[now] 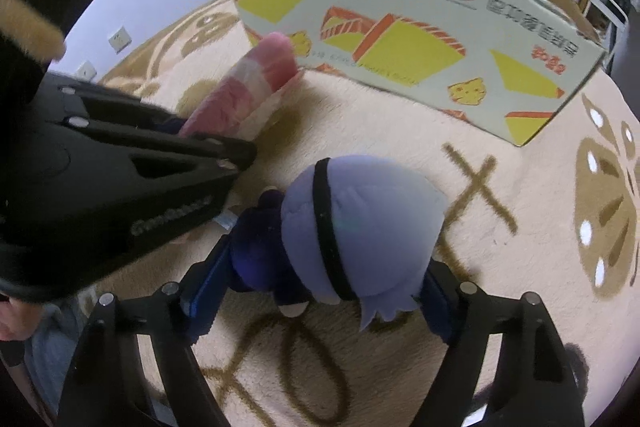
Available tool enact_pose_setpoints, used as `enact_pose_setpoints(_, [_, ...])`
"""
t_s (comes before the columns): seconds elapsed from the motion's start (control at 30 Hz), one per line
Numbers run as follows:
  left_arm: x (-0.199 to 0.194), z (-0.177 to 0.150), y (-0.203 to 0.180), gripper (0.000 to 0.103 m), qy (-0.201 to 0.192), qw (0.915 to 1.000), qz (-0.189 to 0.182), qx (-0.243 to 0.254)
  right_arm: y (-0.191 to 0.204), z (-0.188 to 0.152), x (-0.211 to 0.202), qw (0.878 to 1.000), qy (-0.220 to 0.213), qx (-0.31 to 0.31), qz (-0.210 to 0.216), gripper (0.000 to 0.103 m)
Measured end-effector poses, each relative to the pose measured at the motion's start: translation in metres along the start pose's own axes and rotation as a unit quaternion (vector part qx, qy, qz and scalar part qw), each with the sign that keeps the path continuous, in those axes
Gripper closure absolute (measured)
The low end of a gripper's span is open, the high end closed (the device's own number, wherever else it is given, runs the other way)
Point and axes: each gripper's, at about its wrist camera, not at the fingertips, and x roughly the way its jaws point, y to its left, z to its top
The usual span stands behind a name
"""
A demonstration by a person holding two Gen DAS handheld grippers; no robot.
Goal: Organize soft objects
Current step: 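Lift the roll with the left tool and the doll with the right tool over the box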
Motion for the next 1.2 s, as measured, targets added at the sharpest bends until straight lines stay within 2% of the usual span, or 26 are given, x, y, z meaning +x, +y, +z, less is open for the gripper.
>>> enact_pose_setpoints(0.2, [-0.015, 0.003, 0.010, 0.089, -0.020, 0.9997, 0.010, -0.010, -0.014, 0.002, -0.008, 1.000, -0.012, 0.023, -0.003, 0.017])
enact_pose_setpoints(0.47, [-0.033, 0.004, 0.028, 0.089, -0.038, 0.9985, 0.021, -0.033, -0.031, 0.006, -0.029, 0.998, -0.053, 0.044, -0.010, 0.017])
enact_pose_setpoints(0.73, [-0.060, 0.010, 0.008, 0.089, -0.070, 0.9967, 0.037, -0.020, -0.043, 0.010, -0.047, 0.996, -0.079, 0.051, -0.010, 0.017])
enact_pose_setpoints(1.07, [-0.087, 0.012, 0.010, 0.089, -0.098, 0.9942, 0.036, -0.027, -0.037, 0.022, -0.074, 0.989, -0.136, 0.053, -0.015, 0.017])
enact_pose_setpoints(1.2, [-0.094, 0.012, 0.014, 0.089, -0.104, 0.9928, 0.051, -0.027, -0.035, 0.024, -0.090, 0.986, -0.160, 0.053, -0.012, 0.017])
